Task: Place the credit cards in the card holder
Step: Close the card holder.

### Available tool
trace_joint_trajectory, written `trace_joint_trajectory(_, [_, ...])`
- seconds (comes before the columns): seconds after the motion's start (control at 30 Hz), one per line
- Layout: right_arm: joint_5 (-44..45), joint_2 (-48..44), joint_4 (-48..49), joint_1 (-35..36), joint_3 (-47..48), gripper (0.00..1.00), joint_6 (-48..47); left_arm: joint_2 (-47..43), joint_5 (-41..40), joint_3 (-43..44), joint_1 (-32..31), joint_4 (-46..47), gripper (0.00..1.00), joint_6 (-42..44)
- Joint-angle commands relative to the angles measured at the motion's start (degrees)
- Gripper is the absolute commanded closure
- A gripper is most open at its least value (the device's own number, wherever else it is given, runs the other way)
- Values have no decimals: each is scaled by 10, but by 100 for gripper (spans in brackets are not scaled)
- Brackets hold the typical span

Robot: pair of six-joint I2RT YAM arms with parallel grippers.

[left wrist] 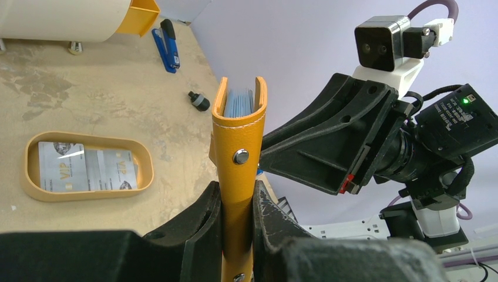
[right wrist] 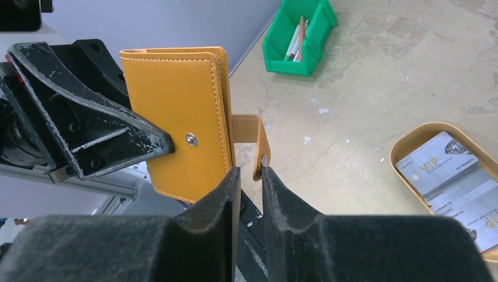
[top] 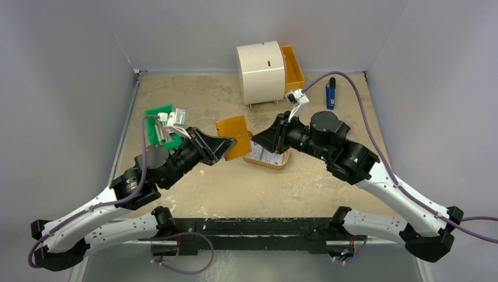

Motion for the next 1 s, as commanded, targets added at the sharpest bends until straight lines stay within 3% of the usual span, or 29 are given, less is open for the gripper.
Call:
trace_joint_trajectory(0.0, [3, -2, 15, 2, 12, 76, 1, -8, 7, 27, 2, 32, 100, -3])
trace_joint_trajectory(0.2, [15, -1, 10, 2, 12, 68, 1, -11, 7, 26, 2, 30, 100, -3])
trace_joint_trajectory(0.5, [17, 2, 7, 2, 11, 67, 0, -14, 6, 25, 1, 29, 100, -4])
trace_joint_trajectory(0.83, [7, 1, 20, 2, 10, 79, 1, -16, 7, 24, 1, 31, 100, -5])
trace_joint_trajectory(0.97, [4, -5, 27, 2, 5, 89, 1, -17, 5, 22, 2, 29, 100, -6])
